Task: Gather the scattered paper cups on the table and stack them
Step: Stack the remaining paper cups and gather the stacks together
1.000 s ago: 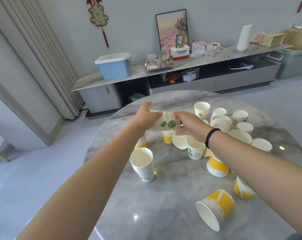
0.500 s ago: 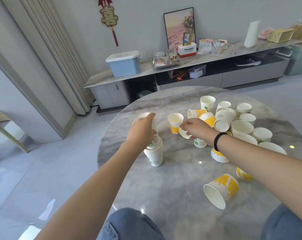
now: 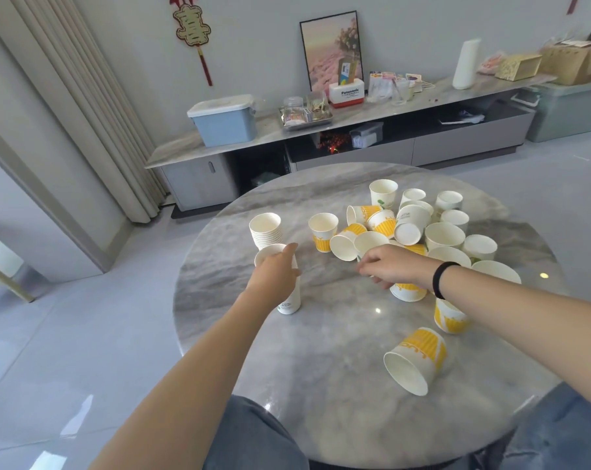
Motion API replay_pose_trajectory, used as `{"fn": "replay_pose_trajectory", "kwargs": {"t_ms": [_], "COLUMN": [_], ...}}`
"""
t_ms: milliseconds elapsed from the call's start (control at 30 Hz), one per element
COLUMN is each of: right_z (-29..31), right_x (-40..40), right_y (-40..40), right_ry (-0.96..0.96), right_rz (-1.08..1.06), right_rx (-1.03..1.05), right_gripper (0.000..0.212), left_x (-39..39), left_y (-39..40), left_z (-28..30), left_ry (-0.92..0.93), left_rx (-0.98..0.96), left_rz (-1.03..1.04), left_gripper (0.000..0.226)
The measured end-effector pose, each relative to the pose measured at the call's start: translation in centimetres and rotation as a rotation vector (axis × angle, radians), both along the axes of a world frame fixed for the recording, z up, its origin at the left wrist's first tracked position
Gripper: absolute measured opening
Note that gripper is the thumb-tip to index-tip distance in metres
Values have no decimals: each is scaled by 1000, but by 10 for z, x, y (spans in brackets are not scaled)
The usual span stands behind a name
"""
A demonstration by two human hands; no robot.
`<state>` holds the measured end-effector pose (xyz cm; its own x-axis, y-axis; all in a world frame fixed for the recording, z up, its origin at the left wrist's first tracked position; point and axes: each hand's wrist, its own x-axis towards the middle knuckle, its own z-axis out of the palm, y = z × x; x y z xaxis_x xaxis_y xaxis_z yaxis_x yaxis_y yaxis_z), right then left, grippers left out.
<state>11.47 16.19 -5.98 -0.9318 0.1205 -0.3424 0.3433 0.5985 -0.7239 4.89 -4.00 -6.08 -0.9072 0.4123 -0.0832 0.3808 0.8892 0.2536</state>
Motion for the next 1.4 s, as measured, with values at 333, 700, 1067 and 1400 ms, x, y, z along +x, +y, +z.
{"fn": "replay_pose_trajectory", "kwargs": {"t_ms": [333,700,1067,1400], "right_z": [4,-13,-46,-23], "right_x": [45,105,122,109], "right_y": [34,50,64,72], "right_ry": [162,-431,-420,114], "right_rz": [84,266,109,-177], "right_rx": [330,458,158,87], "right_gripper": [21,44,50,20], "left_x": [54,112,113,54], "left_y": [52,93,112,84], "left_z": [-1,-52,-68,-43], "left_ry": [176,-483,-468,-395], "left_rx": [34,42,102,343], "left_rz": [-217,-597,-563,-147], "left_gripper": [37,64,53,15]}}
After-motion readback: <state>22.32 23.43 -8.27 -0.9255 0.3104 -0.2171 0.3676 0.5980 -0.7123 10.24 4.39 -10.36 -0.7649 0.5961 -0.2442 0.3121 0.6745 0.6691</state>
